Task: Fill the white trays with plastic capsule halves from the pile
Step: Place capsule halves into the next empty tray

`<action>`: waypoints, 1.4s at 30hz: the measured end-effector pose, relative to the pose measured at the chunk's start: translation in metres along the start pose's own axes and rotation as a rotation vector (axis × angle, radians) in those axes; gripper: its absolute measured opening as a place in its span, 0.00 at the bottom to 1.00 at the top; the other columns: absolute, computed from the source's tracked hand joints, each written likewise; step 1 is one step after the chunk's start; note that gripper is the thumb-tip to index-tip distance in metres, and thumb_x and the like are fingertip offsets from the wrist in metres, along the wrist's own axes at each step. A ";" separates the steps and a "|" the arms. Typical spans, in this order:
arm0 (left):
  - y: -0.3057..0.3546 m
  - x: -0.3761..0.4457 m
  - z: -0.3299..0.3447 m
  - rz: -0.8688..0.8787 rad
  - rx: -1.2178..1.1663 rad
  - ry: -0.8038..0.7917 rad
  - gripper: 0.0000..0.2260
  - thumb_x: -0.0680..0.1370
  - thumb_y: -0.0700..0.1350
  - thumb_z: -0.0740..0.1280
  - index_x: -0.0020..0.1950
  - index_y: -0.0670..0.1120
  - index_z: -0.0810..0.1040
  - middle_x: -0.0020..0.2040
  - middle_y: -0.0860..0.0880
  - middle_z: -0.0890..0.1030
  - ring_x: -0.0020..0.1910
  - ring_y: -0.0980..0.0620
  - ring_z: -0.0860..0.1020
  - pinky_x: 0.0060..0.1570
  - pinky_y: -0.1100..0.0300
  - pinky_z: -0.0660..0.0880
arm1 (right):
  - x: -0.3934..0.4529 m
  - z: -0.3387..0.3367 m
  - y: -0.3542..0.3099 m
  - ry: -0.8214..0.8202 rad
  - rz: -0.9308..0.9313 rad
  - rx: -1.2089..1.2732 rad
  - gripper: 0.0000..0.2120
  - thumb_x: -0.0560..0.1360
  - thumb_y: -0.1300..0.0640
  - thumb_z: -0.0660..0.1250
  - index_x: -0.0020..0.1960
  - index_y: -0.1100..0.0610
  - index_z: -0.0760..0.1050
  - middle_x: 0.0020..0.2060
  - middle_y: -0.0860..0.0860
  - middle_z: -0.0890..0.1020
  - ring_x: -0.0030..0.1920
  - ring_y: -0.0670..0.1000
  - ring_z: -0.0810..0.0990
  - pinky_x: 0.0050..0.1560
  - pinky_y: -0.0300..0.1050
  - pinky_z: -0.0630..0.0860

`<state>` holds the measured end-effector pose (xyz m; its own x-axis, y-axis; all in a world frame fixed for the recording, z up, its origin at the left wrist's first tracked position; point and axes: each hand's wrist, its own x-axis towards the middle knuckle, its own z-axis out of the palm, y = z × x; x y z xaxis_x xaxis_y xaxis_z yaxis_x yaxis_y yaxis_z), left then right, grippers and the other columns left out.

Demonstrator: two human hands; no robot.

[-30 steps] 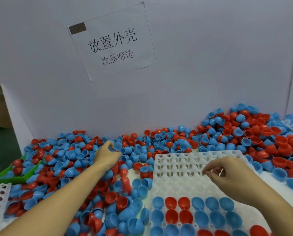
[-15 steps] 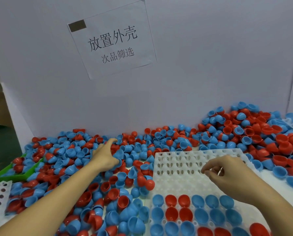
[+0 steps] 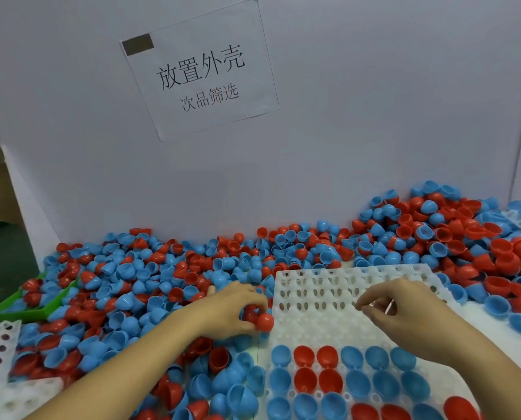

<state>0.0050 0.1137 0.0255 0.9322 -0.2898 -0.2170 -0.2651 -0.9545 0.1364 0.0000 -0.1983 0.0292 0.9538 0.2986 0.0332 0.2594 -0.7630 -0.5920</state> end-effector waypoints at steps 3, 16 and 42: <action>-0.010 0.001 0.001 -0.079 -0.129 0.240 0.06 0.82 0.48 0.66 0.57 0.57 0.74 0.53 0.57 0.79 0.50 0.56 0.78 0.58 0.49 0.76 | 0.000 -0.001 0.000 -0.002 0.000 0.007 0.07 0.79 0.52 0.65 0.49 0.41 0.81 0.39 0.42 0.82 0.39 0.51 0.83 0.39 0.38 0.79; 0.000 0.023 0.009 -0.183 0.038 -0.144 0.38 0.74 0.55 0.69 0.79 0.66 0.51 0.82 0.56 0.51 0.80 0.41 0.50 0.72 0.32 0.61 | 0.000 0.000 0.000 -0.011 -0.001 0.009 0.07 0.79 0.52 0.66 0.49 0.41 0.80 0.37 0.44 0.83 0.38 0.49 0.83 0.37 0.36 0.78; 0.022 0.015 -0.015 -0.495 -2.036 0.744 0.10 0.80 0.35 0.63 0.60 0.45 0.74 0.53 0.41 0.77 0.45 0.47 0.77 0.35 0.53 0.78 | 0.000 0.002 -0.004 0.018 -0.031 0.039 0.08 0.80 0.52 0.66 0.49 0.40 0.80 0.40 0.42 0.82 0.40 0.45 0.81 0.37 0.34 0.75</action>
<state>0.0173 0.0891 0.0398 0.8522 0.4201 -0.3118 0.0280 0.5585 0.8290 -0.0011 -0.1944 0.0299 0.9480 0.3114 0.0663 0.2834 -0.7305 -0.6213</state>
